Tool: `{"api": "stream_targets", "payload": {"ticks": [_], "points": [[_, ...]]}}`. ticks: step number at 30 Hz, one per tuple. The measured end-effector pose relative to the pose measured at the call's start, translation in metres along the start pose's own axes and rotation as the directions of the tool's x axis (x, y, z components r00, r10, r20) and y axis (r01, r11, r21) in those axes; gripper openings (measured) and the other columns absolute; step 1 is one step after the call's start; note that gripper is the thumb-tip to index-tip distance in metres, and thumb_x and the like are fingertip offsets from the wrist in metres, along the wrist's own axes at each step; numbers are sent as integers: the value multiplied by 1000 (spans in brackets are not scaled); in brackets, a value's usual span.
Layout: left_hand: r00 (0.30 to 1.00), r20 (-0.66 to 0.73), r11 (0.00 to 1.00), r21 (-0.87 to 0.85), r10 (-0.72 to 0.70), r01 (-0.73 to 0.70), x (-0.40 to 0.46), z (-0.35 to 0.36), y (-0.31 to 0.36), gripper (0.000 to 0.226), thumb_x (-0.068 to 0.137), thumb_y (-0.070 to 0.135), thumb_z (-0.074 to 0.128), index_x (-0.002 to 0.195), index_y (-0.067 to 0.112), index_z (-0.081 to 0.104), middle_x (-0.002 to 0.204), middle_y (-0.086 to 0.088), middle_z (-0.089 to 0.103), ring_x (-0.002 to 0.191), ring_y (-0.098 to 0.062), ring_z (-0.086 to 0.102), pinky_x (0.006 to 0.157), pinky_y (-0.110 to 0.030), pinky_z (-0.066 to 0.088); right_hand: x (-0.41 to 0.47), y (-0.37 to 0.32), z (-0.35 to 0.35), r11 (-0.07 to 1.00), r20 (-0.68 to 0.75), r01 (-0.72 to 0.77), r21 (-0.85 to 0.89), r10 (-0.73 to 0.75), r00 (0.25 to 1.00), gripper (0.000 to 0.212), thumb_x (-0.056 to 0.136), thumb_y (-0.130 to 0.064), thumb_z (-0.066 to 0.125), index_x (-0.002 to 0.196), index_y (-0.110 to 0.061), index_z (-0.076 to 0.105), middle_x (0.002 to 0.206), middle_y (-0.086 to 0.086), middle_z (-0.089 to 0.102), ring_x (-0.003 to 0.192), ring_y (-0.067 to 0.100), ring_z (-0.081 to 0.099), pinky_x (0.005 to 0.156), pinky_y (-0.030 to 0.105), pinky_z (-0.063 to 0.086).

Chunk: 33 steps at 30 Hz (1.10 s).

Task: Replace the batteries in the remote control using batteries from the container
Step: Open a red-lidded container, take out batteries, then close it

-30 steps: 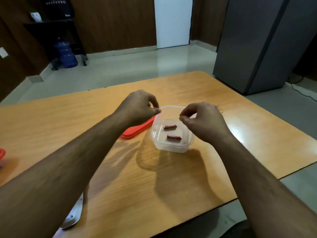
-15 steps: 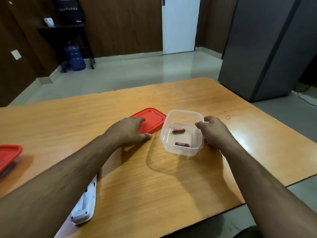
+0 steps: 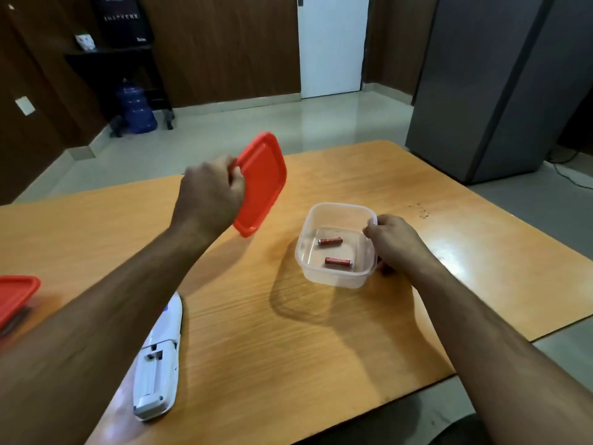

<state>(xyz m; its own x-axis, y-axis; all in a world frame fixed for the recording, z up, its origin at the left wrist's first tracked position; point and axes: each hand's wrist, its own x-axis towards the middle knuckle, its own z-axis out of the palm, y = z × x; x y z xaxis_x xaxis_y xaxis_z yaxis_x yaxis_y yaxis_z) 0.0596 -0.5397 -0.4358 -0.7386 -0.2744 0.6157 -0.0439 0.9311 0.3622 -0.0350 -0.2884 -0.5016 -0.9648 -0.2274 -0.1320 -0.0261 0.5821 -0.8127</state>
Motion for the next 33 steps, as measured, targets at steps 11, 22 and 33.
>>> {"api": "stream_targets", "payload": {"ticks": [11,22,33], "points": [[800,393,758,-302,-453,578,-19,57,58,19,89,13,57,75,15,71,81,-4,71,79,-22,67,75,-44,59,-11,-3,-6,968,-22,-14,251,20,1000,55,99,-55,29,77,-19,64,92,8,70,88,32,68,86,48,54],[848,367,900,-56,-383,432,-30,64,46,22,83,38,70,84,17,77,72,7,68,66,-7,61,56,-24,44,2,2,1,988,-37,16,156,-10,999,33,99,-32,38,97,-14,66,80,2,62,81,27,61,72,38,48],[651,685,765,-214,-326,608,-27,54,44,48,90,19,64,136,22,51,83,-6,69,58,-14,64,46,-26,46,1,-3,7,993,-92,115,-10,-116,989,39,98,-21,33,123,-5,60,114,13,64,98,28,59,82,39,50]]}}
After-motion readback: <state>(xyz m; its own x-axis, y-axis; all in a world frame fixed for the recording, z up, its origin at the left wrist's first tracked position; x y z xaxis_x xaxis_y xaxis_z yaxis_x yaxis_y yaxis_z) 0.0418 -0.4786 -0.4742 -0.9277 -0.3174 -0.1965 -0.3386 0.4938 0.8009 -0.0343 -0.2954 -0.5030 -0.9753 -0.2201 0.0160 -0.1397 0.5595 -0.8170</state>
